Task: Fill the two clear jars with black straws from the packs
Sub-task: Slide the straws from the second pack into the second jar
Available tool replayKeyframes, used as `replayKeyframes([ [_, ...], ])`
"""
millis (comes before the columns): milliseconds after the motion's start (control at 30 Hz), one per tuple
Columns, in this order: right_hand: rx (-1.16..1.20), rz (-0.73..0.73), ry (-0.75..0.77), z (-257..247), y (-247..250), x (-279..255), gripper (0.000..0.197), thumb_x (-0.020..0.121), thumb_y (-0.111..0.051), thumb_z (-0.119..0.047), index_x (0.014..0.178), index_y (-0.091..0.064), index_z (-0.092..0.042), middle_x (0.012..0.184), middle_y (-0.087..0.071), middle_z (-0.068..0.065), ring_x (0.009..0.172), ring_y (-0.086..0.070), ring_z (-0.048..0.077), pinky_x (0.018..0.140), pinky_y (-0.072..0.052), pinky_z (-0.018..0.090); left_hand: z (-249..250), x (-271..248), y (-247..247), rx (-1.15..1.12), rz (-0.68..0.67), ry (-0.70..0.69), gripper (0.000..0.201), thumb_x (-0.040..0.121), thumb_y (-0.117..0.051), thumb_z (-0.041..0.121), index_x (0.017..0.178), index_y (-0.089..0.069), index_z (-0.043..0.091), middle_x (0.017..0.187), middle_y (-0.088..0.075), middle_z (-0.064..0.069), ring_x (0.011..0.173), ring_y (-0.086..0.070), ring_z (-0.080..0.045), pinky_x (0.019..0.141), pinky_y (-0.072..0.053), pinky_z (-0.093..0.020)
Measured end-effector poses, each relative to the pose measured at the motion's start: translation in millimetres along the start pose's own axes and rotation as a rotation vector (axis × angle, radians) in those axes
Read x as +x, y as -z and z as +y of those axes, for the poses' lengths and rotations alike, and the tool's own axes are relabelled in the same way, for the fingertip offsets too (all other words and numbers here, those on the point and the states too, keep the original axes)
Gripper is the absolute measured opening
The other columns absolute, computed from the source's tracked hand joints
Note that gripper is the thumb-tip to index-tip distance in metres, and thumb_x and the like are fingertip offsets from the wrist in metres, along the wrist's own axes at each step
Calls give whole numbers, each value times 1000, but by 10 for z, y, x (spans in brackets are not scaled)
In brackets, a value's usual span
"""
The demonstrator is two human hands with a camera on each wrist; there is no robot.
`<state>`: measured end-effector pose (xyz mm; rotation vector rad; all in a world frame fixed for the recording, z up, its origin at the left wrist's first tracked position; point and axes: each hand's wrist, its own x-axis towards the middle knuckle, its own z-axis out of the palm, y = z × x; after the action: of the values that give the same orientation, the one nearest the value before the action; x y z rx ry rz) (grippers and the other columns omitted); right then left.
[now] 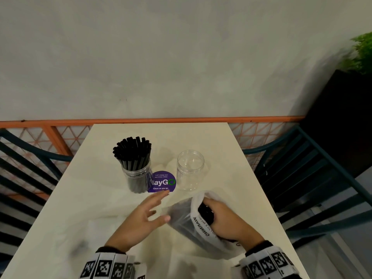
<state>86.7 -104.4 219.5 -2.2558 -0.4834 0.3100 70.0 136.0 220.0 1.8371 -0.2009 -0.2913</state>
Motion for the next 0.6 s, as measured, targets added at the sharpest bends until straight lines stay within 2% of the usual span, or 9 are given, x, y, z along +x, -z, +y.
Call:
replayKeyframes([
  [67,64,0,-16,-6,70,-29,32,83,-59,-19,111,-56,-33,105,-65,-16,97,-60,-1,86,-50,20,-40,11,-42,-65,-76,88,54,80,-67,8,122,-51,40,125,-59,15,110,-57,-3,88,-45,-13],
  [133,93,-21,-30,-30,130,-52,40,83,-58,-15,106,-52,-47,101,-62,-25,96,-58,-10,84,-46,13,-10,22,-106,-149,-37,98,48,78,-65,-3,109,-60,34,100,-73,12,94,-66,-4,80,-49,-12],
  [167,101,-24,-42,-36,153,-59,41,82,-58,-15,104,-51,-49,100,-62,-25,95,-59,-9,85,-47,14,5,36,-128,-179,12,91,46,75,-66,-7,102,-65,31,92,-75,11,89,-68,-5,78,-51,-12],
  [267,177,-2,-90,22,177,-90,28,79,-60,-19,98,-57,-39,93,-66,-16,90,-62,1,87,-52,31,21,81,-195,-265,187,37,33,71,-67,-11,84,-74,18,84,-77,4,81,-70,-9,71,-53,-13],
  [333,243,18,-97,40,171,-122,30,79,-63,-20,106,-57,-33,98,-68,-9,95,-64,7,91,-51,38,26,100,-266,-309,282,26,21,70,-67,-11,74,-73,9,74,-76,1,72,-70,-9,66,-54,-14],
  [400,319,33,-66,30,157,-151,44,76,-68,-20,116,-53,-32,106,-67,-7,103,-62,9,95,-50,37,23,109,-348,-339,357,23,14,70,-67,-11,67,-68,3,63,-74,2,62,-67,-6,62,-52,-13],
  [500,354,44,-8,-10,103,-168,75,68,-80,-21,131,-40,-24,115,-61,-18,112,-56,3,98,-47,26,-18,143,-430,-262,434,-3,18,70,-72,-1,60,-58,5,53,-64,7,53,-56,-3,57,-47,-11],
  [533,340,65,7,-8,66,-158,79,66,-82,-21,132,-38,-21,114,-60,-22,112,-56,2,97,-46,23,-18,158,-452,-237,431,-2,22,72,-72,2,60,-54,6,51,-61,7,52,-53,-4,55,-45,-12],
  [600,339,125,22,-12,-8,-141,75,66,-81,-23,129,-40,-18,105,-61,-26,105,-59,3,91,-48,21,13,174,-496,-250,381,13,22,79,-65,4,64,-50,5,52,-60,6,53,-53,-9,55,-46,-15],
])
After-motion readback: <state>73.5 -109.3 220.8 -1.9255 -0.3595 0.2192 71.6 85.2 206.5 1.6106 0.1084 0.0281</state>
